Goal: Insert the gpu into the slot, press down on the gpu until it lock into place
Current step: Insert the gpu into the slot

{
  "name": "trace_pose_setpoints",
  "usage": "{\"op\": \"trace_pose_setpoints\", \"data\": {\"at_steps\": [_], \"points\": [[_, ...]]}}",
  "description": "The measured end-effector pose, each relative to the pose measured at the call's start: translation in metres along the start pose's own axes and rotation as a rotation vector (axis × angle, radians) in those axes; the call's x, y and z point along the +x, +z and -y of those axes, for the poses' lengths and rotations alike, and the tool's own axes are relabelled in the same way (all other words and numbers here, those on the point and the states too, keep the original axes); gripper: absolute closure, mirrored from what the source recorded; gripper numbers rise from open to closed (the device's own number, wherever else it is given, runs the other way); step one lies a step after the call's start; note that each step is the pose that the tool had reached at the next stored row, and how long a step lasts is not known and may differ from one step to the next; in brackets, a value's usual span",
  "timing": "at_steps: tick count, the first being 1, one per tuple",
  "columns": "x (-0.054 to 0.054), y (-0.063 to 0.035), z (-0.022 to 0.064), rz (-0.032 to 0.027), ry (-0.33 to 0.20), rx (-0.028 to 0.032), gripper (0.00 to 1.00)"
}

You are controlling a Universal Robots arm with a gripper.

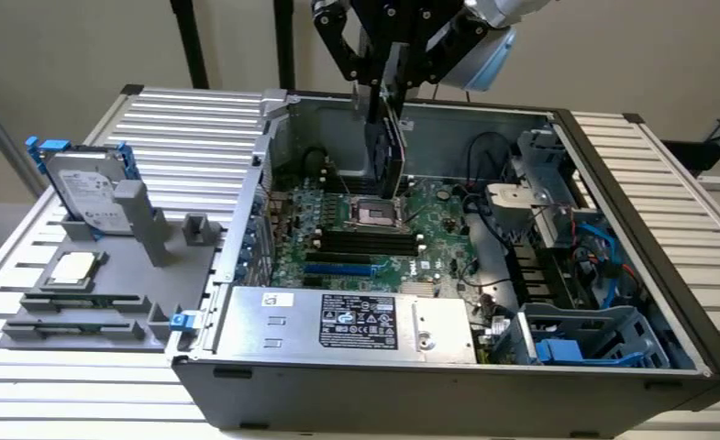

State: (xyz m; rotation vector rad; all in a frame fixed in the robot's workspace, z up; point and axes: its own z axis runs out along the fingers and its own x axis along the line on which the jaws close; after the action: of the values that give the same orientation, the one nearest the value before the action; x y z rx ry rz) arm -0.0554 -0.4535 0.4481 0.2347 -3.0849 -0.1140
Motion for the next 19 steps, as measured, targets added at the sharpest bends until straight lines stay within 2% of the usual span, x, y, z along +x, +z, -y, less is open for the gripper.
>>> {"op": "trace_pose_setpoints", "data": {"at_steps": [6,10,19], "points": [[0.0,0.0005,0.0,-0.0075,-0.109,0.0046,0.74],[-0.0001,0.0007,0.0001,-0.0104,-0.182,0.0081,0.74],[-0.0001,0.001,0.0001,-0.0078,-0.346,0.0177,0.74]]}}
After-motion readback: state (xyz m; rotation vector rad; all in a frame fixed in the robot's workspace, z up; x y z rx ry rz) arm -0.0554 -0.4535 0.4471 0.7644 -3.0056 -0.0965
